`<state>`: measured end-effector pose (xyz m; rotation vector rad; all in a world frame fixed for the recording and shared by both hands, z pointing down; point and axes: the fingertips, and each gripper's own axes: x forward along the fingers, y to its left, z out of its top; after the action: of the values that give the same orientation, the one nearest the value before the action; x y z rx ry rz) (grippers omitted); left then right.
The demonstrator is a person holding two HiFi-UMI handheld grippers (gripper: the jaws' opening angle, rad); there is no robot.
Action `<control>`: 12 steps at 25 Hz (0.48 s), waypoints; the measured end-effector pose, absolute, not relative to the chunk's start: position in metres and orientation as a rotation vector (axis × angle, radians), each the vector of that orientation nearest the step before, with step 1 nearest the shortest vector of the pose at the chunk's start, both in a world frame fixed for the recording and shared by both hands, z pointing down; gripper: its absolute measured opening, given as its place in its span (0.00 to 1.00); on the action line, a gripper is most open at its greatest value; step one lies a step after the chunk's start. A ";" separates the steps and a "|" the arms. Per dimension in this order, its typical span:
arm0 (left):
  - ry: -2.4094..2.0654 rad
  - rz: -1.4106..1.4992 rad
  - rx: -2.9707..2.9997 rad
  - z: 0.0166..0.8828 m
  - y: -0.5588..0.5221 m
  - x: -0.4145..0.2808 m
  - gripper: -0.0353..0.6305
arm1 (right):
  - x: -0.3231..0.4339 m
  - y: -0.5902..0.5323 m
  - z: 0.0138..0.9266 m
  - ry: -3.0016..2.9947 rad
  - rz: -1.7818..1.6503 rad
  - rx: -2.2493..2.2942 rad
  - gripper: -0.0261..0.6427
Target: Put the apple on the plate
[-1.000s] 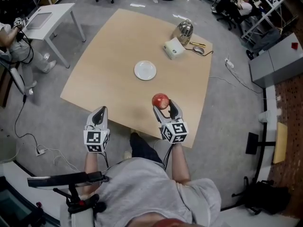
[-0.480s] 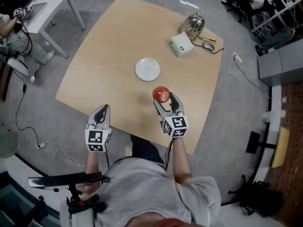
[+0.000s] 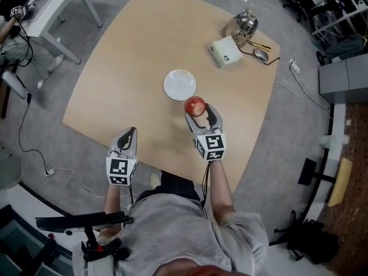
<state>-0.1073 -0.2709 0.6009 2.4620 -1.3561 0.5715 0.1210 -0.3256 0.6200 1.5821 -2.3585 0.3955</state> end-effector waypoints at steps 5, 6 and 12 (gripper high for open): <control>-1.330 0.551 2.441 0.608 -0.274 -0.103 0.08 | 0.115 -0.347 0.630 -2.358 0.364 1.557 0.55; -1.331 0.559 2.438 0.609 -0.275 -0.103 0.08 | 0.115 -0.351 0.633 -2.355 0.359 1.554 0.55; -1.334 0.595 2.385 0.630 -0.278 -0.113 0.08 | 0.117 -0.384 0.659 -2.313 0.327 1.530 0.55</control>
<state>-0.1134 -0.2776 0.6296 2.3847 -1.3340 0.5951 0.1167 -0.3843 0.6595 1.5297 -2.3129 0.3268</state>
